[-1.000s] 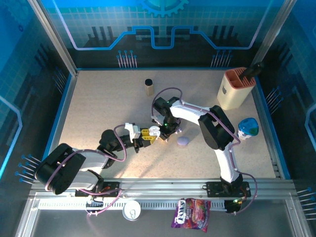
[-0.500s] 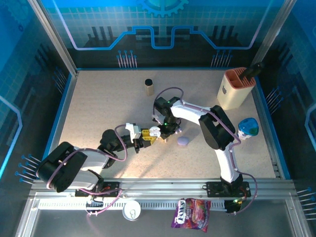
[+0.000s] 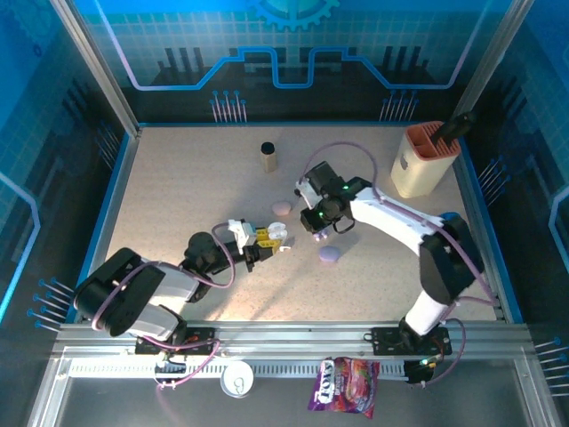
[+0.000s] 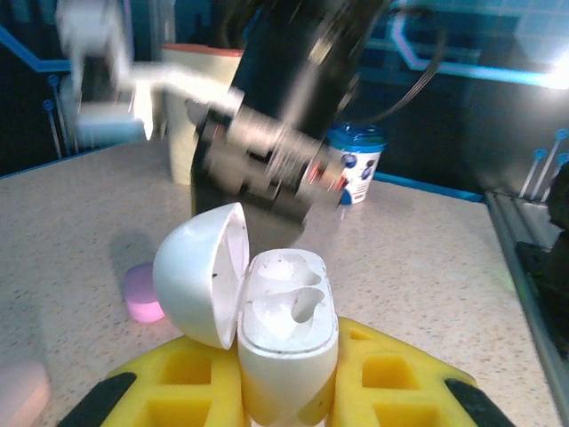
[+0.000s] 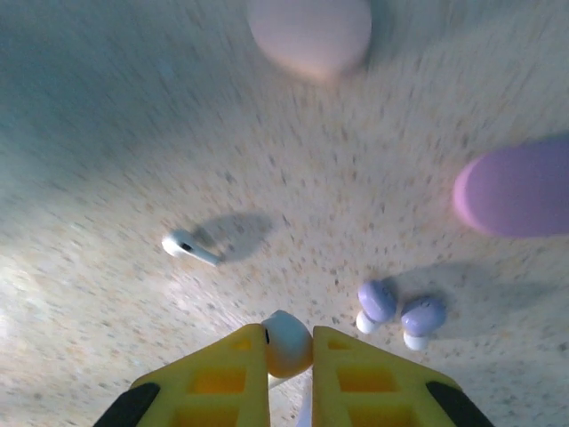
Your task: Insert the wireless bluetooth earbuds into the charging case
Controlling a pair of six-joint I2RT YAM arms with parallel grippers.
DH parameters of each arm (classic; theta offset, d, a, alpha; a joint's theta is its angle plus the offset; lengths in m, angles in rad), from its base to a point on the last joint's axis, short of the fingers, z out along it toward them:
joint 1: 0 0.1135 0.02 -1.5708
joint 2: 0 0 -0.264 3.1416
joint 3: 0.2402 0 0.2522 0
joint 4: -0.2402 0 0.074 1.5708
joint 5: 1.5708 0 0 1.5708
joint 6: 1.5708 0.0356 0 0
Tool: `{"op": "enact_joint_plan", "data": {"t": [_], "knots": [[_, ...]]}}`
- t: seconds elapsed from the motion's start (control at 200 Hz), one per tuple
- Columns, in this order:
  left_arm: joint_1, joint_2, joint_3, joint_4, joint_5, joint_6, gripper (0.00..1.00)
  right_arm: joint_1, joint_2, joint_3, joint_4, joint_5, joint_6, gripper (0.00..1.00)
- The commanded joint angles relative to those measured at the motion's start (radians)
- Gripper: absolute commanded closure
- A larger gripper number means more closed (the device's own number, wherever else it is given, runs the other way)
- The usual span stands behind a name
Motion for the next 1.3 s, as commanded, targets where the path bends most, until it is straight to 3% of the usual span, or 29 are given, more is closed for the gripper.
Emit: {"op": "enact_joint_plan", "data": {"t": [0.0,0.18,0.435,1.296], "knots": [[0.003,0.028,0.037,0.009,-0.053,0.013,0.87,0.024,-0.106,-0.035,0.12,0.056,-0.024,0.87],[0.009,0.076,0.058,0.037,-0.073,-0.015,0.87,0.092,-0.23,-0.101,0.279,0.08,-0.096,0.86],[0.028,0.079,0.057,0.038,-0.068,-0.05,0.87,0.149,-0.252,-0.125,0.37,0.024,-0.143,0.87],[0.051,0.072,0.075,0.024,-0.08,-0.137,0.87,0.185,-0.143,-0.125,0.374,-0.1,-0.162,0.88]]}}
